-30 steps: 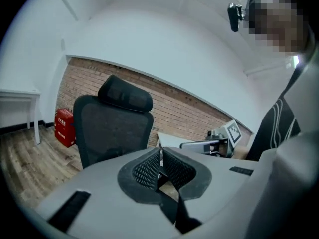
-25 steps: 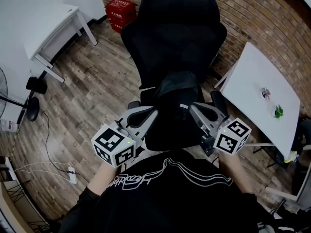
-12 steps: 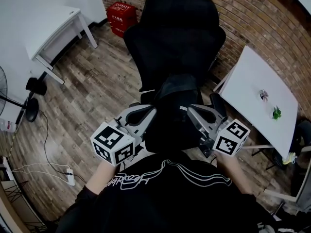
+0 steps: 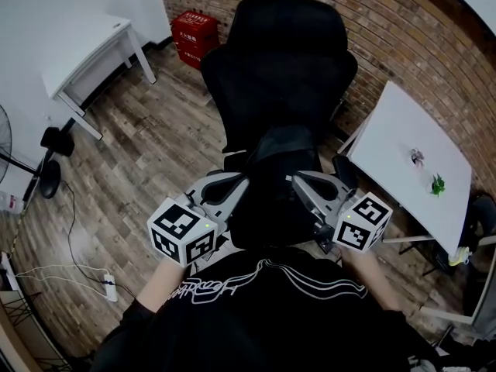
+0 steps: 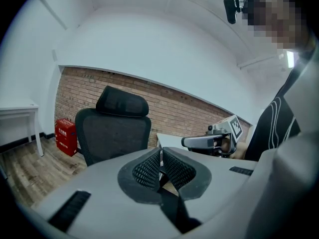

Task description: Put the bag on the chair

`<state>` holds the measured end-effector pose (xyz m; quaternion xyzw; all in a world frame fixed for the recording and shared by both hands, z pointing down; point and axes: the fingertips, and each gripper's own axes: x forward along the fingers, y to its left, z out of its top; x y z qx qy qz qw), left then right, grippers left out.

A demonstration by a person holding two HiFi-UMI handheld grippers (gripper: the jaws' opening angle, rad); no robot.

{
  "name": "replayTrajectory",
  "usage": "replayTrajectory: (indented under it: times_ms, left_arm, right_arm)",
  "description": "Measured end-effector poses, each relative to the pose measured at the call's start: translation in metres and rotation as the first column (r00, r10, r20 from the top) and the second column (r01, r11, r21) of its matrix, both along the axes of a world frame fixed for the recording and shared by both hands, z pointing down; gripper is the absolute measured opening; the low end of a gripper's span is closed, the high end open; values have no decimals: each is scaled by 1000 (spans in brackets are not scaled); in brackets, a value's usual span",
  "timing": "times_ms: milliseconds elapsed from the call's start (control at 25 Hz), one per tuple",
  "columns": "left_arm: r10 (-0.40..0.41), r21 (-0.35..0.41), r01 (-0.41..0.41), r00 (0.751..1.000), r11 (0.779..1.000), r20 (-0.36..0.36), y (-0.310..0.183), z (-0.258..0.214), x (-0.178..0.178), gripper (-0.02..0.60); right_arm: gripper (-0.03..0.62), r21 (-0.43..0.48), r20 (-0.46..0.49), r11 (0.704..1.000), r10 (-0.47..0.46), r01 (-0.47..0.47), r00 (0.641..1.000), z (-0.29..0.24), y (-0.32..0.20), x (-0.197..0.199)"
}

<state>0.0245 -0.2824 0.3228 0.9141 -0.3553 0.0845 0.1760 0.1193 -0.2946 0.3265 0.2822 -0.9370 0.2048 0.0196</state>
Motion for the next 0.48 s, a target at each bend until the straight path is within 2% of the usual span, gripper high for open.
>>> replayTrajectory:
  times_ms: [240, 480]
  left_arm:
    - [6, -6, -6, 1000, 1000, -1, -2, 5, -1, 40]
    - [21, 21, -22, 999, 1000, 33, -4, 2, 4, 40]
  right_arm:
    - [-6, -15, -10, 1000, 16, -16, 1000, 7, -1, 0]
    - [-5, -10, -19, 1000, 27, -27, 999, 6, 0, 5]
